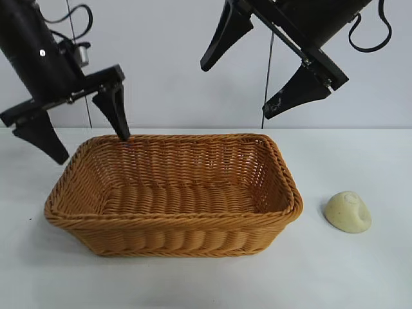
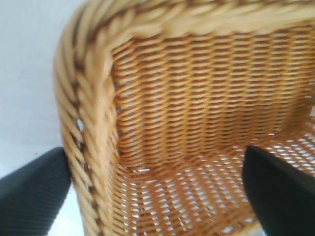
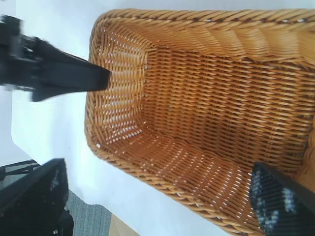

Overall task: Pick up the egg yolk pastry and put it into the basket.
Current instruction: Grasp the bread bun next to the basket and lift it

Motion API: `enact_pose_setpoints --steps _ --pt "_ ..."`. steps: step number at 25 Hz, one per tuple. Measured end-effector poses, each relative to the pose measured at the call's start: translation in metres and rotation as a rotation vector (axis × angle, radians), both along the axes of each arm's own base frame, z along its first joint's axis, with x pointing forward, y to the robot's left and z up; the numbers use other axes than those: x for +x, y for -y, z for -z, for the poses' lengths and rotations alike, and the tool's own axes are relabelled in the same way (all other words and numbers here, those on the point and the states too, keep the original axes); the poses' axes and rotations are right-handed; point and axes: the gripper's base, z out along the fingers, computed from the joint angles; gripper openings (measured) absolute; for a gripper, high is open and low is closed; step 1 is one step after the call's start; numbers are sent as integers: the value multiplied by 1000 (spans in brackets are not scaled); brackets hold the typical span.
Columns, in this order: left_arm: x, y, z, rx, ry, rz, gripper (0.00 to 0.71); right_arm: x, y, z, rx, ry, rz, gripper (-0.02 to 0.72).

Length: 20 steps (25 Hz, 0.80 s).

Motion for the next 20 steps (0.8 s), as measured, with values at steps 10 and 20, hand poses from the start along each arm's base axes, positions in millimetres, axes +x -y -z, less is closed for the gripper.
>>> enact_pose_setpoints --steps 10,20 --pt "11 -23 -52 263 159 23 696 0 0 0 0 0 0 694" --pt "17 -56 -53 364 164 -38 696 1 0 0 0 6 5 694"
